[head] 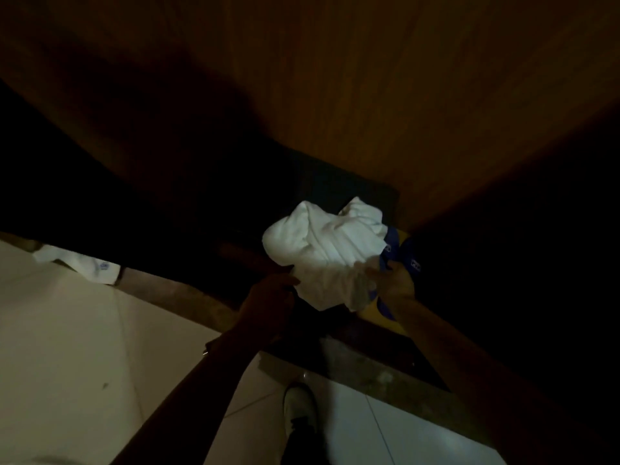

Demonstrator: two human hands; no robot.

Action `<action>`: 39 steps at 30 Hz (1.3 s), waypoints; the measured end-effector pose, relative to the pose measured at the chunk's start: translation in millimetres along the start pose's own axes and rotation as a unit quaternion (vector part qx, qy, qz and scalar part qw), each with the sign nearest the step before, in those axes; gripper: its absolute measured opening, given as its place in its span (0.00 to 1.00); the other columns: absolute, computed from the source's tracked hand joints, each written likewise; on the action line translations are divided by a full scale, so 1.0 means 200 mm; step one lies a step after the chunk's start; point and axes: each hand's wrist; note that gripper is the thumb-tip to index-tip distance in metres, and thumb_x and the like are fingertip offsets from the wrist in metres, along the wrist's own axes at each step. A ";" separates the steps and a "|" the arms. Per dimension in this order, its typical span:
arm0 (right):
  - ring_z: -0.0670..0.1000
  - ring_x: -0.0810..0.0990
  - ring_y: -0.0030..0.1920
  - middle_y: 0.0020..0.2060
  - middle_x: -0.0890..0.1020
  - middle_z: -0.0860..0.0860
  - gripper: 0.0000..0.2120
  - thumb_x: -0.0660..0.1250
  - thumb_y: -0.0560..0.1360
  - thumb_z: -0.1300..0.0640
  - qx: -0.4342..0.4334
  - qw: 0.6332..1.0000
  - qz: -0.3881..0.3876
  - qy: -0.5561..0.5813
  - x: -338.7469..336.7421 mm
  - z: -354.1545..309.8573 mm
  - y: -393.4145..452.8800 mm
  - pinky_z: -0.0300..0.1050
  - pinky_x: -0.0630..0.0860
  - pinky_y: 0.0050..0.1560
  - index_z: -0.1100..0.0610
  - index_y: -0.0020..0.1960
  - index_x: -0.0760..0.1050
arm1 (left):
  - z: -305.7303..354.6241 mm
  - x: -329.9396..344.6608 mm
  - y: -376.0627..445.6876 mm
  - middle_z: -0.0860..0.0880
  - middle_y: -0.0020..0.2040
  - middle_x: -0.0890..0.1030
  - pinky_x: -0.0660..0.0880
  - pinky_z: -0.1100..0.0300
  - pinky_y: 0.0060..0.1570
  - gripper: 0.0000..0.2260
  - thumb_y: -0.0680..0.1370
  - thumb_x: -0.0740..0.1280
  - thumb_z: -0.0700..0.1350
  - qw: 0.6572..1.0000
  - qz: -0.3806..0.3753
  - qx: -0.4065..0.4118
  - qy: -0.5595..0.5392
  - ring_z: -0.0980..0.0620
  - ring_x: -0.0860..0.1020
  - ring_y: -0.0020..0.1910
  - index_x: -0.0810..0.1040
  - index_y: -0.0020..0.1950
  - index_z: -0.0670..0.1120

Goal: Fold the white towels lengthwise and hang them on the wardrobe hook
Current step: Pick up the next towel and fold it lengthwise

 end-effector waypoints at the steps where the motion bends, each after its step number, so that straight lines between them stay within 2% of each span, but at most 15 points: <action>1: 0.61 0.75 0.50 0.47 0.77 0.62 0.16 0.68 0.76 0.51 0.011 1.000 0.006 -0.007 0.03 0.00 0.07 0.54 0.69 0.59 0.63 0.55 0.74 | -0.02 0.03 0.03 0.43 0.63 0.76 0.64 0.75 0.54 0.13 0.78 0.60 0.34 1.000 0.009 0.002 -0.003 0.47 0.73 0.62 0.76 0.61 0.40; 3: 0.55 0.72 0.43 0.37 0.72 0.58 0.14 0.66 0.75 0.46 0.042 0.999 -0.016 -0.010 0.05 0.01 0.16 0.51 0.70 0.52 0.55 0.41 0.70 | -0.04 0.09 0.08 0.43 0.64 0.74 0.61 0.75 0.55 0.12 0.79 0.60 0.35 1.000 0.023 0.003 -0.015 0.49 0.71 0.65 0.76 0.61 0.39; 4: 0.55 0.70 0.42 0.35 0.71 0.55 0.13 0.66 0.75 0.45 0.055 0.998 -0.024 0.005 0.06 0.01 0.18 0.50 0.69 0.50 0.53 0.40 0.70 | -0.05 0.10 0.10 0.43 0.65 0.74 0.62 0.72 0.59 0.12 0.79 0.60 0.35 0.999 0.026 0.005 -0.024 0.48 0.71 0.66 0.76 0.61 0.39; 7: 0.60 0.77 0.51 0.48 0.80 0.59 0.16 0.62 0.78 0.50 0.026 0.997 0.022 -0.064 0.07 0.04 0.22 0.51 0.71 0.53 0.62 0.57 0.76 | -0.05 0.13 0.13 0.43 0.65 0.74 0.64 0.70 0.59 0.12 0.79 0.60 0.35 0.999 0.035 0.002 -0.031 0.48 0.71 0.66 0.77 0.60 0.39; 9: 0.63 0.76 0.56 0.55 0.78 0.63 0.16 0.60 0.79 0.54 -0.076 0.985 0.097 -0.116 0.07 0.03 0.17 0.52 0.70 0.56 0.64 0.60 0.74 | -0.04 0.13 0.13 0.44 0.64 0.75 0.65 0.68 0.59 0.12 0.79 0.60 0.35 0.999 0.035 0.001 -0.031 0.49 0.72 0.65 0.77 0.60 0.40; 12: 0.58 0.77 0.44 0.41 0.77 0.62 0.07 0.62 0.78 0.60 -0.232 0.970 0.067 0.002 0.03 0.00 0.07 0.52 0.72 0.43 0.64 0.45 0.73 | -0.03 0.12 0.11 0.43 0.62 0.76 0.66 0.71 0.53 0.11 0.78 0.61 0.34 0.997 0.037 0.003 -0.061 0.49 0.74 0.61 0.78 0.59 0.39; 14: 0.45 0.71 0.31 0.29 0.69 0.54 0.12 0.61 0.77 0.61 -0.294 0.955 0.011 0.049 -0.03 -0.06 -0.04 0.42 0.66 0.33 0.59 0.35 0.66 | -0.01 0.09 0.09 0.43 0.61 0.77 0.68 0.76 0.47 0.12 0.77 0.63 0.33 0.995 0.034 -0.004 -0.093 0.52 0.75 0.57 0.77 0.60 0.40; 16: 0.41 0.65 0.29 0.28 0.65 0.48 0.15 0.60 0.76 0.60 -0.330 0.941 -0.028 0.073 -0.09 -0.13 -0.14 0.36 0.62 0.32 0.53 0.33 0.61 | 0.01 0.06 0.07 0.42 0.58 0.78 0.72 0.70 0.49 0.14 0.76 0.66 0.34 0.992 0.031 0.007 -0.120 0.48 0.77 0.55 0.75 0.61 0.40; 17: 0.41 0.65 0.30 0.28 0.65 0.48 0.16 0.60 0.77 0.63 -0.331 0.939 -0.039 0.087 -0.12 -0.17 -0.19 0.38 0.63 0.33 0.53 0.33 0.60 | 0.03 0.03 0.05 0.42 0.56 0.79 0.73 0.67 0.50 0.15 0.75 0.68 0.36 0.992 0.036 0.017 -0.121 0.47 0.78 0.54 0.74 0.61 0.39; 20: 0.39 0.64 0.28 0.28 0.64 0.48 0.18 0.59 0.77 0.69 -0.353 0.928 -0.045 0.113 -0.22 -0.29 -0.34 0.35 0.64 0.33 0.54 0.33 0.60 | 0.13 -0.09 -0.04 0.43 0.61 0.76 0.67 0.77 0.49 0.31 0.69 0.75 0.40 0.990 0.074 0.088 -0.087 0.53 0.74 0.57 0.68 0.69 0.39; 23: 0.38 0.64 0.26 0.28 0.64 0.48 0.19 0.58 0.78 0.70 -0.385 0.911 -0.066 0.128 -0.34 -0.40 -0.57 0.30 0.63 0.31 0.54 0.33 0.60 | 0.29 -0.24 -0.16 0.40 0.70 0.68 0.62 0.68 0.60 0.45 0.64 0.79 0.40 0.984 0.074 0.145 -0.076 0.46 0.69 0.67 0.58 0.74 0.38; 27: 0.38 0.63 0.27 0.29 0.64 0.49 0.17 0.56 0.78 0.69 -0.410 0.899 -0.111 0.104 -0.54 -0.54 -0.99 0.29 0.63 0.30 0.54 0.34 0.60 | 0.52 -0.53 -0.44 0.46 0.75 0.58 0.51 0.76 0.60 0.51 0.64 0.79 0.45 0.978 0.046 0.194 -0.065 0.51 0.57 0.73 0.49 0.77 0.43; 30: 0.39 0.63 0.26 0.29 0.64 0.49 0.16 0.57 0.78 0.68 -0.428 0.889 -0.137 0.087 -0.71 -0.66 -1.34 0.31 0.62 0.28 0.54 0.35 0.61 | 0.73 -0.76 -0.71 0.53 0.69 0.63 0.58 0.81 0.59 0.44 0.66 0.78 0.44 0.961 -0.001 0.271 -0.059 0.62 0.61 0.68 0.56 0.75 0.42; 33: 0.38 0.64 0.26 0.30 0.65 0.48 0.15 0.57 0.79 0.66 -0.454 0.875 -0.160 0.057 -0.90 -0.77 -1.70 0.31 0.62 0.26 0.54 0.36 0.61 | 0.94 -0.99 -0.98 0.48 0.60 0.76 0.75 0.65 0.54 0.28 0.71 0.74 0.42 0.956 -0.016 0.268 -0.123 0.54 0.75 0.58 0.69 0.67 0.41; 39: 0.38 0.64 0.28 0.31 0.65 0.47 0.16 0.57 0.80 0.63 -0.485 0.868 -0.050 0.092 -1.21 -0.80 -2.32 0.31 0.63 0.30 0.52 0.36 0.61 | 1.21 -1.34 -1.42 0.46 0.51 0.82 0.75 0.63 0.46 0.15 0.73 0.72 0.45 0.955 -0.047 0.280 -0.086 0.57 0.79 0.47 0.78 0.57 0.42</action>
Point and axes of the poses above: each hand's wrist, its own y-axis towards the middle knuckle, its own x-axis out of the palm, z = x × y
